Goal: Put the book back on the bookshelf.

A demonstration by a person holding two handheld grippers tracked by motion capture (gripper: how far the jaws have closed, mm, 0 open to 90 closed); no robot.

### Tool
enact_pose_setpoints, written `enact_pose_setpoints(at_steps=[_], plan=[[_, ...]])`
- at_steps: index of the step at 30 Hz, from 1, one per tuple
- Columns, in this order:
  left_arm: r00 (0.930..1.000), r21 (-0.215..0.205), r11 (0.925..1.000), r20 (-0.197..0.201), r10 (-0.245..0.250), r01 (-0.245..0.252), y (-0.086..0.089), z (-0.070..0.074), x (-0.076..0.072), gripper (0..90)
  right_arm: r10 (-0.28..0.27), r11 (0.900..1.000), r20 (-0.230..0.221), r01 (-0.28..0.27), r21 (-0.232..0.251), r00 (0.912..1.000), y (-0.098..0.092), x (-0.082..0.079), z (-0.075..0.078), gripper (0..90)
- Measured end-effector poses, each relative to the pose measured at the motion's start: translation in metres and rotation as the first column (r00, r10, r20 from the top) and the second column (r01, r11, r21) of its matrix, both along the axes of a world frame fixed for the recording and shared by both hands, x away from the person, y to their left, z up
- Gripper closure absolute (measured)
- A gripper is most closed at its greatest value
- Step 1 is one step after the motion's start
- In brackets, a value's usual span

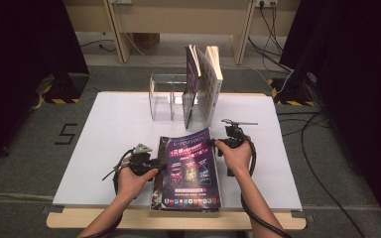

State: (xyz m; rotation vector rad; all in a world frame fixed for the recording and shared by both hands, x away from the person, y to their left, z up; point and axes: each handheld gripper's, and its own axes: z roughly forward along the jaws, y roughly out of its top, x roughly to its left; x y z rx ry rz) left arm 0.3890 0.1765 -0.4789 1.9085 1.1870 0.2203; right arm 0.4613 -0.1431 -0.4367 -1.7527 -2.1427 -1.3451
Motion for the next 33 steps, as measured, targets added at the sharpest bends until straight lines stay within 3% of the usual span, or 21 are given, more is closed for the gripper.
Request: enact_pose_setpoints(at_steps=[6,13,18,33], plan=[[0.9992,-0.002,0.9998,0.033,0.022,-0.022,0.017,0.004,-0.011,51.2,-0.013,1.0,0.068,0.013,-0.01,0.9976,0.002,-0.007,0.012,83.1],[0.9984,-0.003,0.9988,0.031,0.048,-0.048,0.03,-0.002,-0.017,49.2,-0.03,0.999,0.153,0.034,-0.023,0.9878,0.004,-0.016,0.028,83.1],[0.9988,-0.005,0.9991,0.025,0.042,-0.042,0.031,-0.005,-0.02,48.8,-0.037,0.998,0.22,0.047,-0.041,0.9749,0.009,-0.023,0.039,83.2],[0.9981,-0.018,0.9987,0.037,0.048,-0.048,0.033,-0.002,-0.02,48.1,-0.055,0.997,0.326,0.073,-0.041,0.9438,0.021,-0.031,0.059,83.2]])
